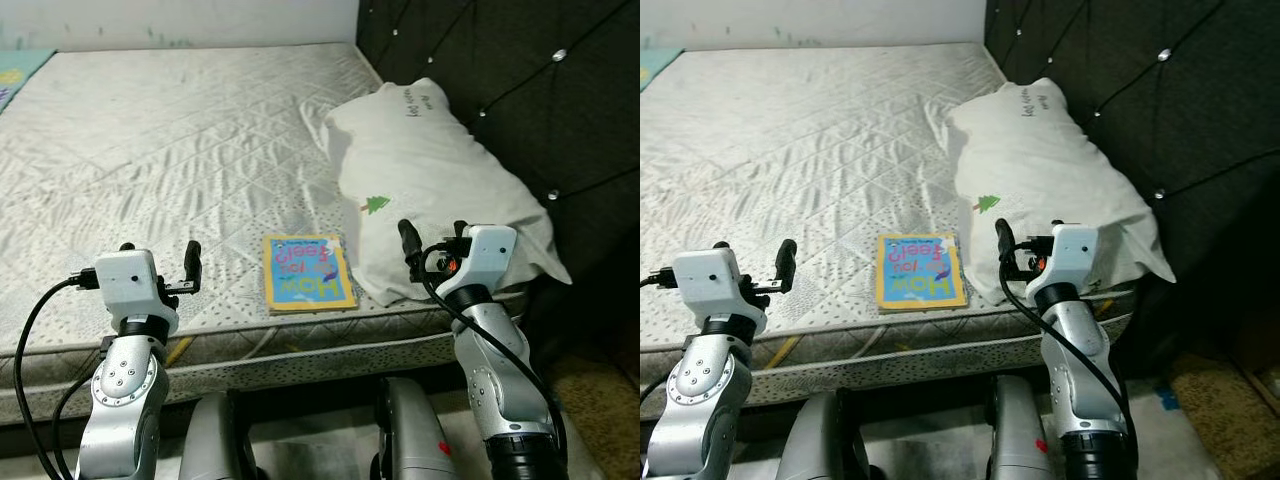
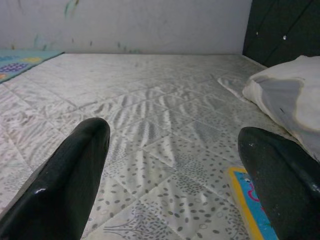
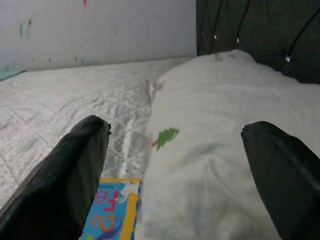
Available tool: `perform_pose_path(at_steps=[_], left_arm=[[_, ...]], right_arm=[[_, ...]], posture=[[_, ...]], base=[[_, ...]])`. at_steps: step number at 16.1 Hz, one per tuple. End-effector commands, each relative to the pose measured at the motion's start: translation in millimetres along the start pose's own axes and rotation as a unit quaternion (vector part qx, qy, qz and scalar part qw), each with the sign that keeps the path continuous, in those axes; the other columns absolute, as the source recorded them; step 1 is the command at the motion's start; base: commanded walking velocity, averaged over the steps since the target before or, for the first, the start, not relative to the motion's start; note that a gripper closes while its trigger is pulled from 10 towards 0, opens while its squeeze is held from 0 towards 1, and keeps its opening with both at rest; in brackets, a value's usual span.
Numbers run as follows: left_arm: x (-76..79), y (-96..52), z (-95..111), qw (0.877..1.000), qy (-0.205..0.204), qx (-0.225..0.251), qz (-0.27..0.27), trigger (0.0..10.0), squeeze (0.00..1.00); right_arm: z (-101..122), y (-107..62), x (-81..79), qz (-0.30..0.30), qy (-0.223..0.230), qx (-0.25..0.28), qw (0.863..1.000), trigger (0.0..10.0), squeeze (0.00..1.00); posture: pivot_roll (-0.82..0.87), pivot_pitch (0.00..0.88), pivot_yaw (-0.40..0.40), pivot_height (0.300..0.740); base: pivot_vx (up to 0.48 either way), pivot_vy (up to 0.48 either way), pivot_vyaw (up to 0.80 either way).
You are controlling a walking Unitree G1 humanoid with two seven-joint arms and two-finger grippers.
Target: Clean up the room
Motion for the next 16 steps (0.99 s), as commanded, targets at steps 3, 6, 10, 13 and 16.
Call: perform_pose_path(at_steps=[3, 6, 10, 13, 16], left_arm=[[1.5, -2.9, 3.2, 1.000, 0.000, 0.005, -0.006, 10.0, 0.00], [2.2, -2.9, 4.7, 1.000, -0.002, 0.007, -0.001, 10.0, 0.00], [4.0, -3.5, 3.1, 1.000, 0.002, 0.002, -0.006, 10.0, 0.00], [6.0, -1.9, 3.6, 1.000, 0.013, 0.000, -0.012, 10.0, 0.00], [2.9, 3.6, 1.6, 1.000, 0.015, -0.009, 0.004, 10.0, 0.00]], right_arm=[[0.0, -1.1, -2.0, 0.005, 0.000, 0.000, 1.000, 10.0, 0.00], [-1.2, -1.6, -3.6, 0.008, -0.001, -0.004, 1.000, 10.0, 0.00], [-3.3, -3.9, 1.1, 0.002, -0.008, -0.008, 1.000, 10.0, 0.00], [-6.3, -6.3, 4.6, -0.010, -0.010, -0.014, 1.000, 10.0, 0.00], [-11.2, -11.3, 7.8, -0.017, -0.012, -0.023, 1.000, 10.0, 0.00]], posture=[[-0.12, 0.034, 0.020, 0.641], [-0.11, 0.036, 0.018, 0.676], [-0.12, 0.052, 0.032, 0.721], [-0.13, 0.062, 0.037, 0.740], [-0.13, 0.065, 0.046, 0.740]], base=[[0.000, 0.000, 0.00], [0.000, 0.000, 0.00], [0.000, 0.000, 0.00], [0.000, 0.000, 0.00], [0.000, 0.000, 0.00]])
Point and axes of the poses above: a point about 5 cm out from each wrist's last joint towards the gripper, its own y axis pointing out of the wrist towards the gripper, its own z axis along the axis of the wrist's last joint, x = y × z, the point moved 6 cm from there along y, pointing out of the wrist towards the gripper, and after that the axes turned 13 degrees about -y, right-handed, at the moved point
